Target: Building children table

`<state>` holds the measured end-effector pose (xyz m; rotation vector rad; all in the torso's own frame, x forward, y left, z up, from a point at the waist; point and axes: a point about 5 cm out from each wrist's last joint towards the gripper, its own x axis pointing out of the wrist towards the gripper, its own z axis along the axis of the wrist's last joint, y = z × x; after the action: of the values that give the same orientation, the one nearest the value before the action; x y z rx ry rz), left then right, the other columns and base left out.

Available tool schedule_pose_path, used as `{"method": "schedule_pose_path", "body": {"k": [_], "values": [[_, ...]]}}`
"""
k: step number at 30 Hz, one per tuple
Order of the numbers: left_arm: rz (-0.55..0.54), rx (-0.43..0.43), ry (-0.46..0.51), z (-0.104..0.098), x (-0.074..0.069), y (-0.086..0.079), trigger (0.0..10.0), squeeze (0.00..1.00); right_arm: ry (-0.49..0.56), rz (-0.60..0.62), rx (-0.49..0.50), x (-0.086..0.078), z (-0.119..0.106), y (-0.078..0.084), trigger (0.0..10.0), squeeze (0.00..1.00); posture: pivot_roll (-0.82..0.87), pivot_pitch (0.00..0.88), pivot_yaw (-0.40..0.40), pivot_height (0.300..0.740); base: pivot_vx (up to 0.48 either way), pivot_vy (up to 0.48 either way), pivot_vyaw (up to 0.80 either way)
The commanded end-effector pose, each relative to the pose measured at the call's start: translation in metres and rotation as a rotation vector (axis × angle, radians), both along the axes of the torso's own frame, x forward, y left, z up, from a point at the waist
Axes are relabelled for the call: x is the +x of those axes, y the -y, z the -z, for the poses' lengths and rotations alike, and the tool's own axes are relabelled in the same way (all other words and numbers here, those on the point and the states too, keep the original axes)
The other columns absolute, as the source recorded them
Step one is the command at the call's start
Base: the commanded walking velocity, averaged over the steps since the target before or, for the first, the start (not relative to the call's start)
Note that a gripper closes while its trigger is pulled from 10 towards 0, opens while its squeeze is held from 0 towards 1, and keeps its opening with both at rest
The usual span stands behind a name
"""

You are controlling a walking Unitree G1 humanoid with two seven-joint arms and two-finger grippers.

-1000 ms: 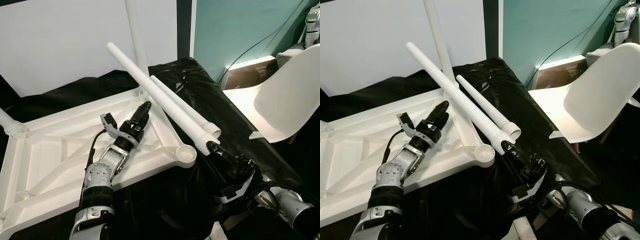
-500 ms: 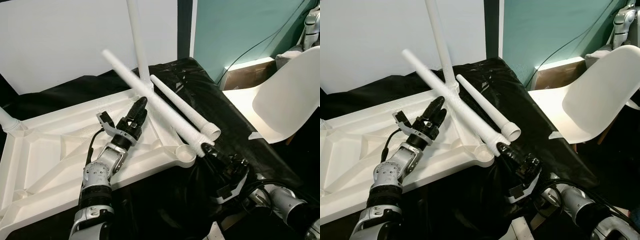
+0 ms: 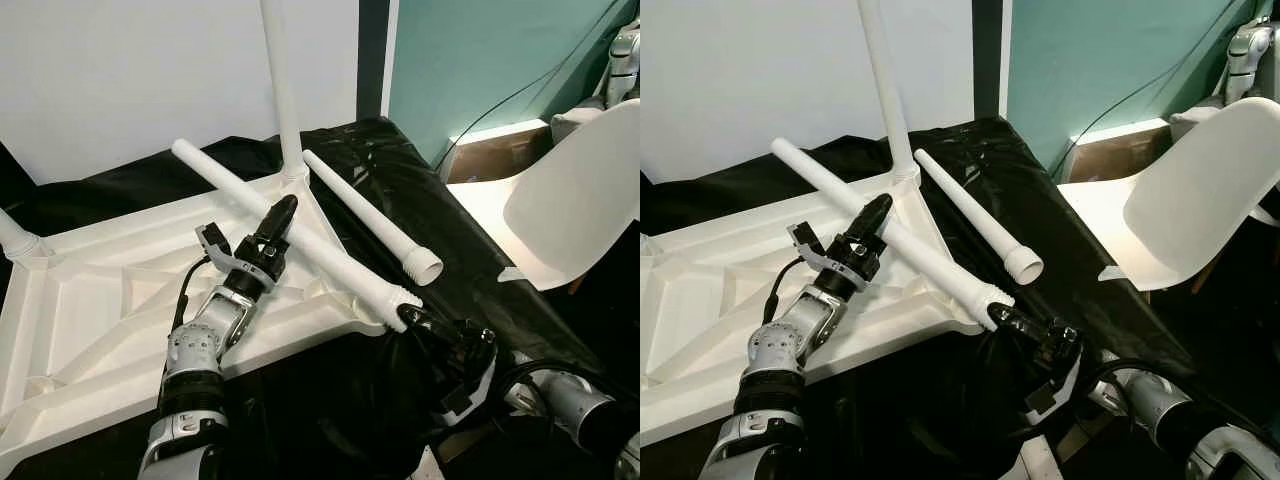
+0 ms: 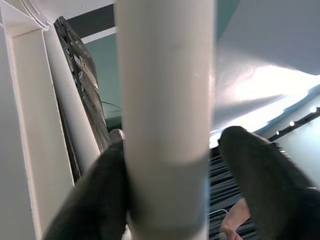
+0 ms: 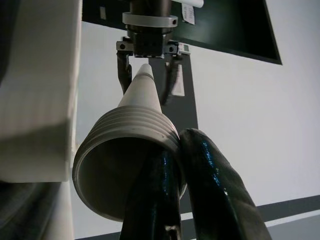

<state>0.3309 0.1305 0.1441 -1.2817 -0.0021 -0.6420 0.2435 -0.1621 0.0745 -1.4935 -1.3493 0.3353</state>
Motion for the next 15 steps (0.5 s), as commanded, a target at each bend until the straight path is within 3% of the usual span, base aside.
{"method": "schedule_pose_path", "body": {"k": [1,2,3,7,8,11,12,13,14,15], "values": [[0.036,-0.019,0.113,-0.005,-0.004,0.001,4.7,0.00,-0.052,-0.017,-0.030,-0.011,0.014,0.003,0.0,0.00,-0.03,0.000,0.071,0.740,0.000,0.000,0.00],[0.036,-0.019,0.113,-0.005,-0.004,0.001,4.7,0.00,-0.052,-0.017,-0.030,-0.011,0.014,0.003,0.0,0.00,-0.03,0.000,0.071,0.740,0.000,0.000,0.00],[0.031,-0.015,0.114,-0.004,-0.005,0.002,0.0,0.00,-0.049,-0.015,-0.025,-0.012,0.015,0.004,0.0,0.00,-0.04,0.000,0.081,0.740,0.000,0.000,0.00],[0.031,-0.016,0.130,-0.004,-0.007,0.002,0.0,0.00,-0.047,-0.002,-0.015,-0.018,0.019,0.006,0.0,0.00,-0.05,0.000,0.101,0.740,0.000,0.000,0.00],[0.032,-0.019,0.139,-0.006,-0.007,0.002,0.0,0.00,-0.051,0.013,-0.008,-0.019,0.021,0.007,1.6,0.00,-0.06,0.000,0.108,0.740,0.000,0.000,0.00],[0.033,-0.022,0.145,-0.007,-0.007,0.001,0.0,0.00,-0.054,0.024,-0.003,-0.019,0.022,0.008,1.6,0.00,-0.06,0.000,0.108,0.740,0.000,0.000,0.00],[0.031,-0.030,0.151,-0.009,-0.006,0.001,0.0,0.00,-0.072,0.045,0.001,-0.019,0.024,0.009,7.8,0.00,-0.07,0.000,0.117,0.740,0.000,0.000,0.00],[0.029,-0.038,0.155,-0.010,-0.005,0.000,0.0,0.00,-0.084,0.062,0.002,-0.019,0.027,0.010,10.0,0.00,-0.08,0.000,0.124,0.740,0.000,0.000,0.00],[0.029,-0.038,0.155,-0.010,-0.005,0.000,0.0,0.00,-0.084,0.062,0.002,-0.019,0.027,0.010,10.0,0.00,-0.08,0.000,0.124,0.740,0.000,0.000,0.00],[0.026,-0.047,0.161,-0.012,-0.004,0.000,0.0,0.00,-0.089,0.078,0.010,-0.019,0.028,0.010,10.0,0.64,-0.08,0.000,0.128,0.740,0.000,0.000,0.00]]}}
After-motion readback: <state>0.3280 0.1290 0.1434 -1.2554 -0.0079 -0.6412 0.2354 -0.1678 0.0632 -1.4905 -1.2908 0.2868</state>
